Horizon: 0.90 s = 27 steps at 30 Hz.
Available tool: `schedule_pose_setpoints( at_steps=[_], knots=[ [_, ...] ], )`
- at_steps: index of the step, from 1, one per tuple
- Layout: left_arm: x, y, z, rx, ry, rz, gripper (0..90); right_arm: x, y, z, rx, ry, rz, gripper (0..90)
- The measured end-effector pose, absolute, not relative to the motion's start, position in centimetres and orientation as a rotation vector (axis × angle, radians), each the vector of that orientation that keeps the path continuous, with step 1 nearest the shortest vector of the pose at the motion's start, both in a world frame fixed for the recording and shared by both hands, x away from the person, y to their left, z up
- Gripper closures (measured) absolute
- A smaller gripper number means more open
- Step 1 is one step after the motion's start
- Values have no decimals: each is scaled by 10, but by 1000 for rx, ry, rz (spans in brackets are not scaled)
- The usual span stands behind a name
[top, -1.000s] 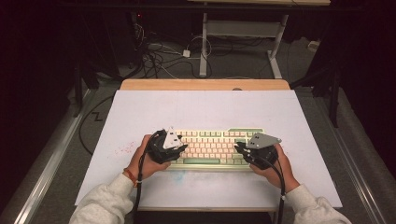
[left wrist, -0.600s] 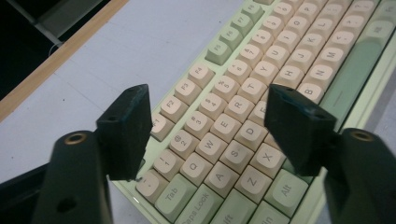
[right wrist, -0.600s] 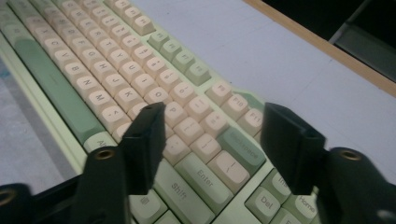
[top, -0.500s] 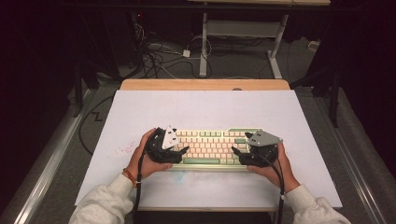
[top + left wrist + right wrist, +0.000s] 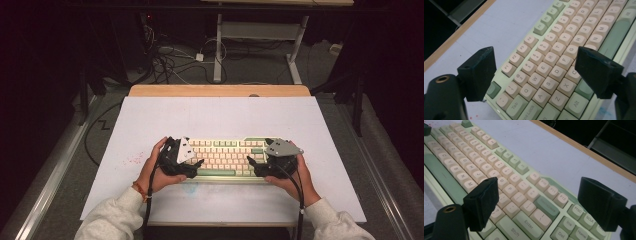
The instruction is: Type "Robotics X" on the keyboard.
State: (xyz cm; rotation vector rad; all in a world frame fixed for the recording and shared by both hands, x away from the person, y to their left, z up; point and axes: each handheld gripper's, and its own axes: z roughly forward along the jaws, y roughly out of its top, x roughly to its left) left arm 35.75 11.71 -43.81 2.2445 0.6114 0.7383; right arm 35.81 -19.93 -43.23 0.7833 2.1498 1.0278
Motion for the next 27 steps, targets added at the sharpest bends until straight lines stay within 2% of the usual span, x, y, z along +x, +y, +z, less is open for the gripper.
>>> schedule_pose_setpoints(
  at_steps=[27],
  knots=[
    [337,125,-428,2243,570,813,167,342,-196,-418,717,2103,1028,183]
  ],
)
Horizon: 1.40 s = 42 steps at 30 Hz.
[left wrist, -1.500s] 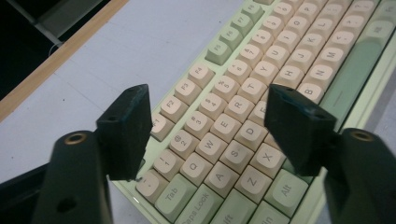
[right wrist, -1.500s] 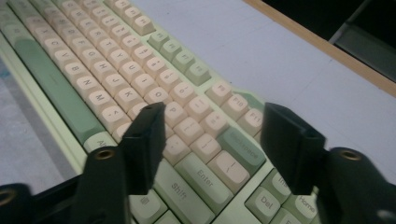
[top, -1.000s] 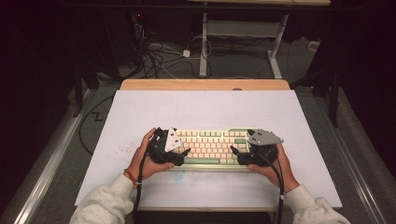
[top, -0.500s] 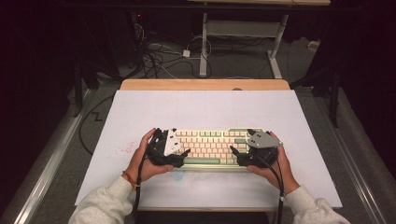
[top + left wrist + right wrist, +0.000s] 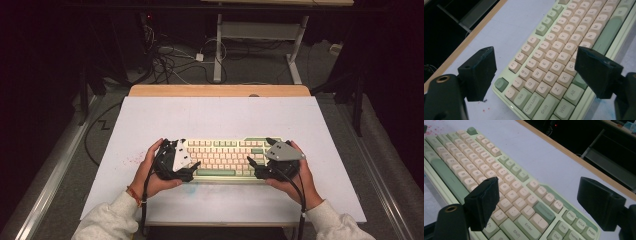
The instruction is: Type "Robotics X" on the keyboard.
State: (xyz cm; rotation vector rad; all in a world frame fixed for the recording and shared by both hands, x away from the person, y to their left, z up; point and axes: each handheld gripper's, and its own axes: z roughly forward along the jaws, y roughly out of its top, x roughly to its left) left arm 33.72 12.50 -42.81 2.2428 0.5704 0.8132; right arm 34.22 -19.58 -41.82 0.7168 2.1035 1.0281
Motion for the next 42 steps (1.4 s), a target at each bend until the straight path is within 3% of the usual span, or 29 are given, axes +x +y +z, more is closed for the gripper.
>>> schedule_pose_setpoints(
  at_steps=[42],
  knots=[
    [305,154,-432,2226,525,889,156,314,-216,-409,671,2060,1023,184]
  ],
)
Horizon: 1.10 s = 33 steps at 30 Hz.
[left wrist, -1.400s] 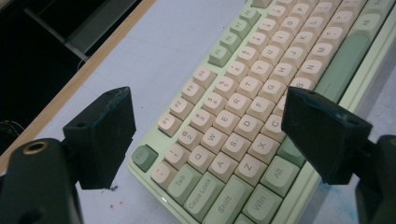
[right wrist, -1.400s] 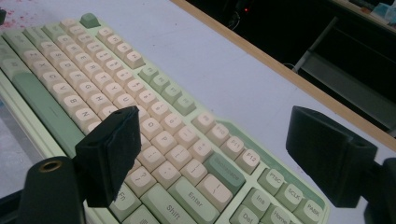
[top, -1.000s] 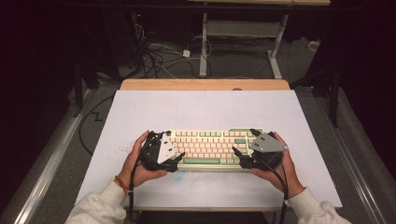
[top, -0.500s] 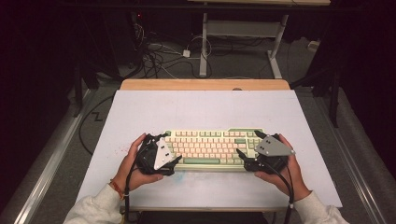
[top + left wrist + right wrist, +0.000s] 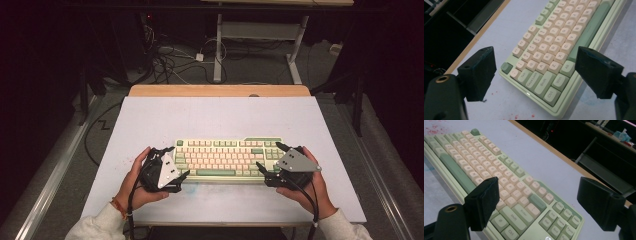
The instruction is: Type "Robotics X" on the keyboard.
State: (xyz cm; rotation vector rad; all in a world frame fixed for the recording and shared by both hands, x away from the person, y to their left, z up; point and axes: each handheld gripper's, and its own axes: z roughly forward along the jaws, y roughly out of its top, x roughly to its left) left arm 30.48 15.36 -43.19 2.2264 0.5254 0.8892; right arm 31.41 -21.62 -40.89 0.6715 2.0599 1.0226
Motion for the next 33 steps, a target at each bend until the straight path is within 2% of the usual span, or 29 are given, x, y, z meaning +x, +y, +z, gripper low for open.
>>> schedule_pose_setpoints(
  at_steps=[16,33],
  knots=[
    [292,176,-439,2228,553,894,155,308,-232,-410,702,2045,1007,183],
    [288,206,-460,2254,627,868,155,306,-261,-426,767,2033,973,183]
  ],
)
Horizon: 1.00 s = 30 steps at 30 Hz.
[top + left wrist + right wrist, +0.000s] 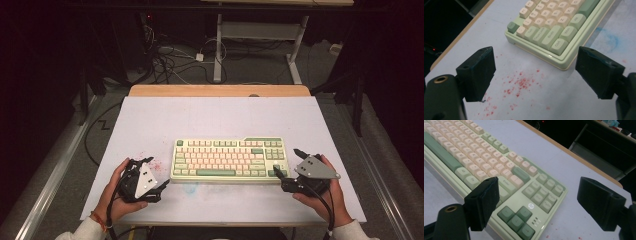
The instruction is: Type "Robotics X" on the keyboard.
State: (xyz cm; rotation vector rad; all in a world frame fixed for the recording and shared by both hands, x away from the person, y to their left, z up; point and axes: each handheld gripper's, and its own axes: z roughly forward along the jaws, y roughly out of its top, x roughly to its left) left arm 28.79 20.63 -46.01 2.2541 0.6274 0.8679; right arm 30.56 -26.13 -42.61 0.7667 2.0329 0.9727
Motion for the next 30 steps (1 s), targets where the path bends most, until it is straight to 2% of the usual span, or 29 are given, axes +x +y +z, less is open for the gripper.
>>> schedule_pose_setpoints(
  at_steps=[15,30],
  knots=[
    [284,224,-479,2271,715,798,155,302,-286,-454,862,2040,944,181],
    [280,225,-479,2241,719,819,155,296,-277,-447,837,2028,978,172]
  ],
)
